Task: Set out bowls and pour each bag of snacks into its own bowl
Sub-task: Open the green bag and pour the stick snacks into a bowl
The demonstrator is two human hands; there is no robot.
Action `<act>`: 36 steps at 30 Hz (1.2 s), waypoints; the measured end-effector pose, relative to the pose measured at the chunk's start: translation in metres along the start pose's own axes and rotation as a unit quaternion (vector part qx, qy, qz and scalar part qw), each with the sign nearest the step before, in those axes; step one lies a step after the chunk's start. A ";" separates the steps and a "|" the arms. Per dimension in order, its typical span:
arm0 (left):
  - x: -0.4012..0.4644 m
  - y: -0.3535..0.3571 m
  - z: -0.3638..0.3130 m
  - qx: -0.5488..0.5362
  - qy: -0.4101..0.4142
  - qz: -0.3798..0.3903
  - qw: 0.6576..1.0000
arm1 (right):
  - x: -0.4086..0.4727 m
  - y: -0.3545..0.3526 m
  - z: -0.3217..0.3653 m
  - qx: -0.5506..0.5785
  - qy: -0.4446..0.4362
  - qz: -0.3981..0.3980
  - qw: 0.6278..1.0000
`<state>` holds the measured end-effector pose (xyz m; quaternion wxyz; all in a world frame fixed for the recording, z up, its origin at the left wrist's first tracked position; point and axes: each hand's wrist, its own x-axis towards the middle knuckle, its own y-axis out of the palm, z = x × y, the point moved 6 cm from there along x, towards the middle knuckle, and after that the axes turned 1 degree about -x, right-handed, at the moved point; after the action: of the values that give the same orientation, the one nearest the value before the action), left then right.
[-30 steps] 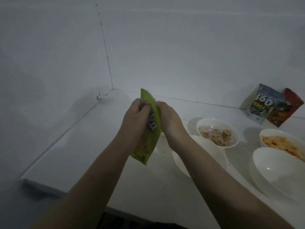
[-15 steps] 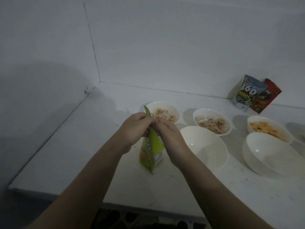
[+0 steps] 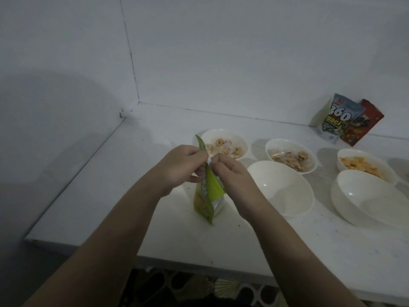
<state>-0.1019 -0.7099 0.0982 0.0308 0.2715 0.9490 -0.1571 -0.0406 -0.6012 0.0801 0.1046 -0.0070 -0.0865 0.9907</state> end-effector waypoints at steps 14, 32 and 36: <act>-0.012 -0.003 -0.002 0.051 0.068 -0.054 0.995 | -0.017 -0.016 0.015 -0.084 0.017 -0.049 0.995; -0.001 -0.013 0.045 -0.056 -0.030 -0.063 0.996 | -0.039 -0.034 0.041 -0.308 -0.118 -0.127 0.935; 0.005 0.002 0.102 -0.118 -0.185 -0.024 0.975 | -0.046 -0.032 0.059 -0.321 -0.177 -0.116 0.923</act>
<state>-0.1079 -0.7378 -0.0003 0.2337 0.2095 0.9450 -0.0917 0.0090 -0.5898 0.1432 0.1938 0.1449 -0.4167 0.8762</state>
